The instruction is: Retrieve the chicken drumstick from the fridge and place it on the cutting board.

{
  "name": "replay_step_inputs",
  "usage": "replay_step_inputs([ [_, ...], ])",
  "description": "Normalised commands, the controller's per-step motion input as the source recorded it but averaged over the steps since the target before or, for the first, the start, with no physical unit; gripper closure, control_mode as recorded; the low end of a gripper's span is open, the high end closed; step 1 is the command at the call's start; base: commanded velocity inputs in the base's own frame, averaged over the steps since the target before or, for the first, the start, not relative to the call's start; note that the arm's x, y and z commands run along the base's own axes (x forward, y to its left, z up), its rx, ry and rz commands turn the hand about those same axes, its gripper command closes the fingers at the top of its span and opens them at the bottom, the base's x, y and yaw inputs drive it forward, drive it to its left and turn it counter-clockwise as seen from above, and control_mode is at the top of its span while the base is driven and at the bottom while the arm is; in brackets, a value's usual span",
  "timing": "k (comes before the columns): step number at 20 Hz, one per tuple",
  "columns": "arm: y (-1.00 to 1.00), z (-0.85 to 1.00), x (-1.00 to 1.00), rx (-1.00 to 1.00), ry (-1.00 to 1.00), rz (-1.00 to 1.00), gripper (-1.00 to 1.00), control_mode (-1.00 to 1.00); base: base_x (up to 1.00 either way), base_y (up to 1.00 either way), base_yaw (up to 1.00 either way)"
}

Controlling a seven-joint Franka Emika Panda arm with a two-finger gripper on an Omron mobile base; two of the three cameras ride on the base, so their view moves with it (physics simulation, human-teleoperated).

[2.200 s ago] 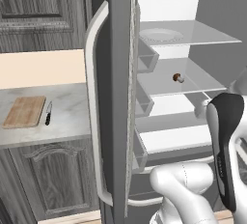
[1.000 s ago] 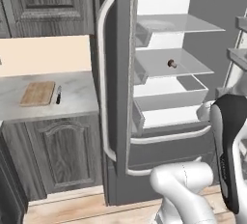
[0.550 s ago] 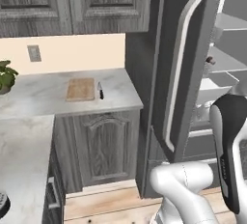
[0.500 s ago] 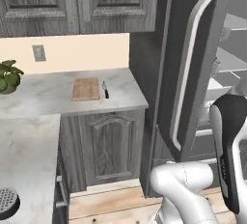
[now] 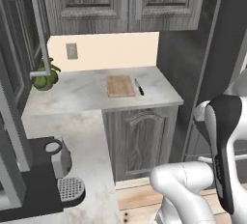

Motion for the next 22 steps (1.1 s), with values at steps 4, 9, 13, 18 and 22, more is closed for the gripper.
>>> replay_step_inputs([
  [4, 0.0, 0.0, 0.0, 0.0, 0.0, 0.0, 1.0, 1.0, 0.26, 0.1, 0.0],
  [9, 0.0, 0.0, 0.0, 0.0, 0.0, 0.0, 1.0, 1.0, 0.57, 0.36, 0.01],
  [13, 0.0, 0.0, 0.0, 0.0, 0.0, 0.0, 1.0, 1.0, 0.71, 0.64, 0.08],
  [18, 0.0, 0.0, 0.0, 0.0, 0.0, 0.0, 1.0, 1.0, 0.88, 0.22, 0.02],
  [22, 0.0, 0.0, 0.0, 0.0, 0.0, 0.0, 1.0, 1.0, 0.39, -0.05, 0.0],
])
